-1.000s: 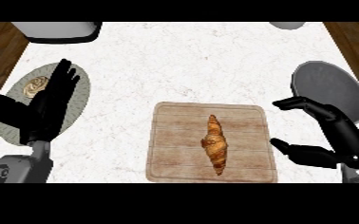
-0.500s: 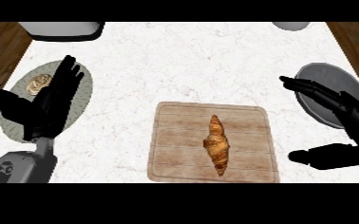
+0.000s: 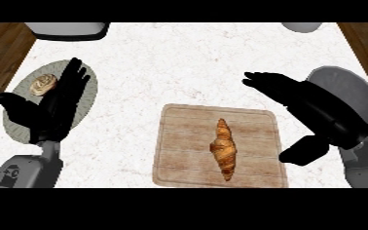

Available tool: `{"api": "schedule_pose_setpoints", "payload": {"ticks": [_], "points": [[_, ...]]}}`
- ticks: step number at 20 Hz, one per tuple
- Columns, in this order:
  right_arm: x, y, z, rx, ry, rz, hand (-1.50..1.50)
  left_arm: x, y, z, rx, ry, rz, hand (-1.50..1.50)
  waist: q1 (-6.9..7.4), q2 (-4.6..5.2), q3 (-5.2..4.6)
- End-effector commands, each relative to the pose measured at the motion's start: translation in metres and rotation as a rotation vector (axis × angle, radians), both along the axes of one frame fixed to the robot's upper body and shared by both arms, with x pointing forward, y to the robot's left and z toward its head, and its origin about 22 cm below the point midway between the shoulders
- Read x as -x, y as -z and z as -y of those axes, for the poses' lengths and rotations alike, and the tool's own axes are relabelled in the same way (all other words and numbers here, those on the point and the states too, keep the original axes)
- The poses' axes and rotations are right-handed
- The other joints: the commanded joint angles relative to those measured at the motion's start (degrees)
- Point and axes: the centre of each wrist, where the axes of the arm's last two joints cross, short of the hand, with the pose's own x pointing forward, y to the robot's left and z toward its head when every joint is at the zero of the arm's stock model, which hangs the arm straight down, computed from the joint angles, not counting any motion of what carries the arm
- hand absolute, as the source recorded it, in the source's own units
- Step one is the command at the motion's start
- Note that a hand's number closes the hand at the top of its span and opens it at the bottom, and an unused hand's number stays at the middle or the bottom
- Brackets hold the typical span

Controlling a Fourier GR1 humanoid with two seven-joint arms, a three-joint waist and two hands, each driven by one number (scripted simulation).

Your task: Pick the croissant from the cutting board and place it in the pan

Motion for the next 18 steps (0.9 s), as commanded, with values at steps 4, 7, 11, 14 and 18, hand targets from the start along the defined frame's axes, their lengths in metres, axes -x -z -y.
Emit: {"api": "schedule_pose_setpoints", "payload": {"ticks": [4, 7, 11, 14, 18], "points": [[0.013, 0.011, -0.035, 0.342, -0.060, -0.205, -1.50, 0.008, -0.005, 0.007, -0.008, -0.009, -0.005, 0.00, -0.18, -0.30, 0.01], [0.018, 0.019, -0.061, 0.403, -0.092, -0.229, -1.50, 0.004, -0.011, -0.005, -0.008, -0.031, 0.011, 0.00, -0.45, -0.16, 0.04], [0.023, 0.013, -0.070, 0.424, -0.114, -0.186, -1.50, 0.003, -0.003, 0.009, -0.006, 0.007, 0.002, 0.00, -0.82, -0.09, 0.08], [0.026, 0.010, -0.087, 0.519, -0.062, -0.108, -1.50, -0.008, -0.006, -0.014, -0.017, -0.021, 0.008, 0.00, -0.77, -0.03, 0.05], [0.051, -0.005, -0.073, 0.561, -0.044, -0.061, -1.50, 0.010, -0.017, -0.010, -0.001, -0.013, 0.005, 0.00, -0.89, -0.21, 0.09]]}}
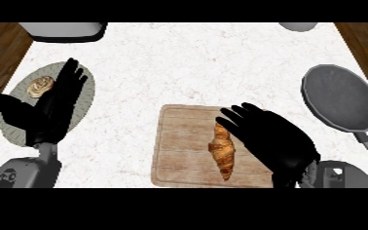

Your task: Pick the croissant from the cutting board and place it in the pan

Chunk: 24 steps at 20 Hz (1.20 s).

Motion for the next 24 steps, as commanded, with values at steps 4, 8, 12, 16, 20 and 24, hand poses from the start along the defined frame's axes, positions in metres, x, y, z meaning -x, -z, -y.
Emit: {"api": "schedule_pose_setpoints", "payload": {"ticks": [4, 8, 12, 16, 20, 24], "points": [[0.022, 0.002, -0.025, 0.005, 0.024, 0.063, -1.50, 0.004, 0.000, -0.003, 0.007, -0.017, -0.009, 0.00, 0.06, 0.02, 0.02], [0.002, 0.003, -0.048, -0.035, -0.002, 0.055, -1.50, -0.002, -0.007, -0.010, -0.009, 0.001, 0.000, 0.00, 0.25, 0.08, 0.02], [0.002, 0.022, -0.052, 0.069, 0.042, 0.032, -1.50, -0.015, 0.005, -0.013, 0.005, 0.015, -0.014, 0.00, 0.01, 0.12, 0.01], [-0.009, 0.032, -0.044, 0.080, 0.078, 0.059, -1.50, -0.001, 0.008, 0.006, -0.003, -0.011, 0.007, 0.00, 0.08, 0.09, 0.02], [-0.024, 0.042, -0.050, 0.069, 0.093, 0.023, -1.50, 0.011, 0.007, -0.004, 0.004, -0.002, 0.005, 0.00, 0.25, 0.09, 0.02], [-0.037, 0.056, -0.041, 0.069, 0.088, 0.016, -1.50, -0.002, -0.004, -0.005, -0.013, -0.008, 0.002, 0.00, 0.16, 0.10, 0.03]]}}
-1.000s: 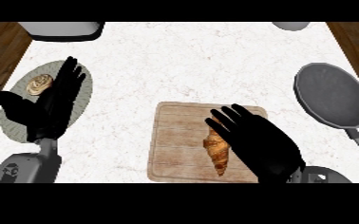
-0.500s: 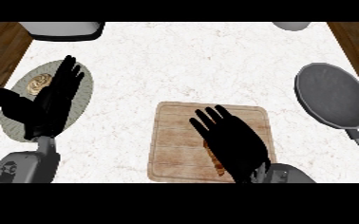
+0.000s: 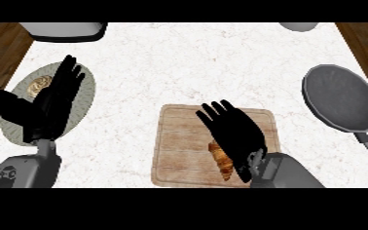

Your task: Pick the croissant from the cutting board and place it in the pan

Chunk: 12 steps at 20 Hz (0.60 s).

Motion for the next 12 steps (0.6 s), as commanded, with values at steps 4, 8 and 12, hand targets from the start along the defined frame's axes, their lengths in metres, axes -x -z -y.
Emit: {"api": "schedule_pose_setpoints", "payload": {"ticks": [4, 8, 12], "points": [[0.003, 0.024, 0.002, 0.046, -0.006, -0.031, -1.50, -0.007, 0.006, -0.010, 0.012, 0.006, 0.000, 0.00, -0.16, -0.01, -0.01], [-0.010, 0.030, -0.014, 0.034, -0.011, -0.022, -1.50, -0.002, 0.001, -0.020, -0.002, -0.002, 0.019, 0.00, -0.01, -0.01, -0.01], [-0.013, 0.056, -0.019, -0.021, -0.011, -0.029, -1.50, 0.011, 0.010, -0.003, 0.011, -0.007, 0.011, 0.00, 0.09, 0.00, 0.00]]}}
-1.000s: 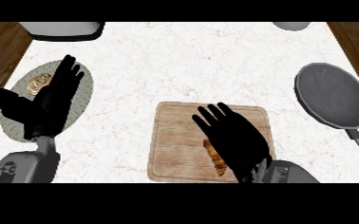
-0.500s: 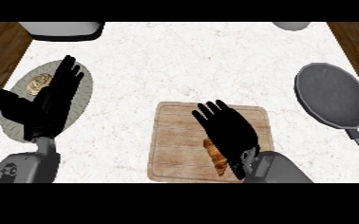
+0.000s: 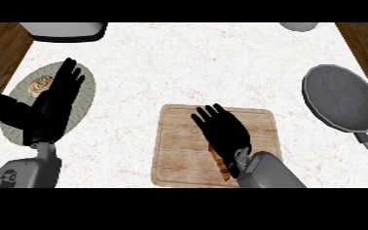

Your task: Pick the croissant from the cutting board and place it in the pan

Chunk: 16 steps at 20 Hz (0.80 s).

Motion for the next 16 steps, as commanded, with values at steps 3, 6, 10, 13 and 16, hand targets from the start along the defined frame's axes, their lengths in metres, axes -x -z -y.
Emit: {"api": "schedule_pose_setpoints", "payload": {"ticks": [3, 6, 10, 13, 16], "points": [[-0.011, 0.025, 0.018, -0.035, 0.003, -0.012, -1.50, -0.001, 0.000, -0.009, 0.010, 0.013, -0.002, 0.00, -0.08, 0.03, 0.00], [-0.009, 0.034, 0.014, -0.007, 0.004, -0.061, -1.50, -0.001, 0.000, 0.016, -0.011, -0.002, 0.006, 0.00, -0.11, 0.01, 0.00], [-0.011, 0.033, 0.014, -0.035, -0.087, -0.039, 1.50, -0.008, 0.009, 0.002, 0.001, -0.004, -0.001, 0.00, -0.16, 0.05, -0.01], [-0.020, 0.034, -0.012, -0.050, -0.125, -0.040, 1.50, -0.009, 0.003, 0.000, 0.000, -0.002, -0.010, 0.00, -0.04, 0.04, 0.00], [-0.017, 0.057, -0.005, -0.090, -0.110, -0.024, 1.50, -0.007, -0.013, -0.005, -0.006, 0.010, 0.000, 0.00, -0.01, 0.02, 0.00]]}}
